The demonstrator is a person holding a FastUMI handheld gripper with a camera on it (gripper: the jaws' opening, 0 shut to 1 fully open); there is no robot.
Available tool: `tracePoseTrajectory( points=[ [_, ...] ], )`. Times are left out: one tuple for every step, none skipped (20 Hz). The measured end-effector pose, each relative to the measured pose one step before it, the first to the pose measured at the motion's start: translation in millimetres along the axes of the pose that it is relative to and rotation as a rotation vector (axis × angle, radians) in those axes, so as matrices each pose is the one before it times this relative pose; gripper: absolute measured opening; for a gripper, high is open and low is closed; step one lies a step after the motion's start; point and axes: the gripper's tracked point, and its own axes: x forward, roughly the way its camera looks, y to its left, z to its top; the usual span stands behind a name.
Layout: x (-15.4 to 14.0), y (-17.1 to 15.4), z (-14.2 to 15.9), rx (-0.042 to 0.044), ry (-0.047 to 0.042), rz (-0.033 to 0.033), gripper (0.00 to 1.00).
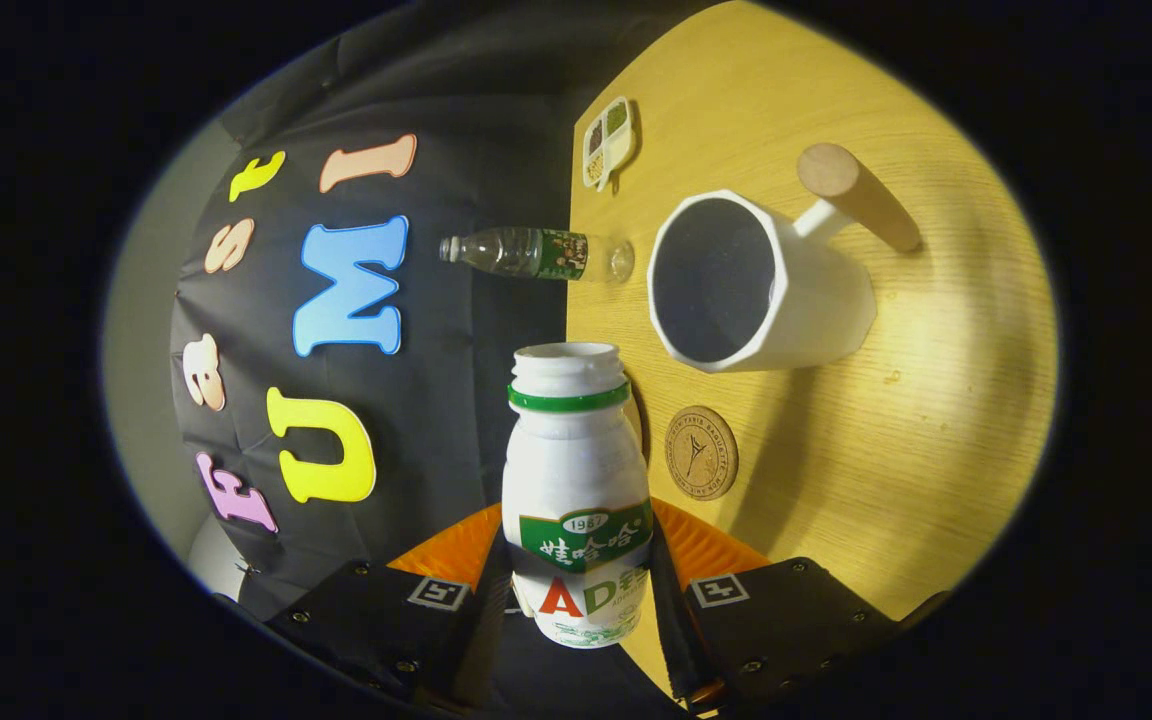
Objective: Take the bottle from table, then pour the juice into the cup, finally place the bottle on the coaster
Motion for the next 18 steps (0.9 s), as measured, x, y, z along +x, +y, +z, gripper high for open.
tracePoseTrajectory(
  points=[
    [0.24, -0.57, -0.26, 0.01134, 0.00343, -0.00056, 0.66],
    [-0.05, -0.13, 1.69, 0.0051, -0.0018, -0.00009, 0.66],
    [-0.9, 1.45, 1.04, 0.00591, -0.00218, 0.00141, 0.66],
    [-0.27, 1.92, 1.47, 0.00948, -0.00274, 0.00455, 0.66],
    [-0.15, 2.09, 1.24, 0.01356, -0.00102, 0.00523, 0.66],
    [0.71, 1.81, 0.06, 0.01519, 0.00063, 0.00356, 0.66],
    [0.19, 1.88, -0.21, 0.01069, 0.00044, 0.00139, 0.66],
    [0.76, 1.02, -0.59, 0.00487, 0.00155, 0.00008, 0.66],
    [-0.26, 1.13, 0.38, 0.0038, 0.00108, 0.00011, 0.66],
    [0.19, 0.45, -0.17, 0.00591, 0.00091, 0.00173, 0.66],
    [-0.03, 0.53, 0.37, 0.0074, -0.00012, 0.00091, 0.66],
    [-0.94, 0.86, -0.48, 0.0073, 0.00267, -0.00459, 0.66],
    [-0.37, 1.3, 0.62, 0.00789, -0.00185, -0.0015, 0.66],
    [0.63, 1.3, 1.08, 0.00773, -0.00439, 0.00106, 0.66],
    [1.06, 0.6, 0.81, 0.00929, -0.00327, -0.00024, 0.66],
    [0.03, 1.86, -0.19, 0.00869, -0.00153, 0.00108, 0.66],
    [-0.22, 1.12, 0.07, 0.0056, -0.00041, 0.00009, 0.66],
    [0.2, 0.16, 1.12, 0.00191, 0.00026, 0.00086, 0.66]
  ],
)
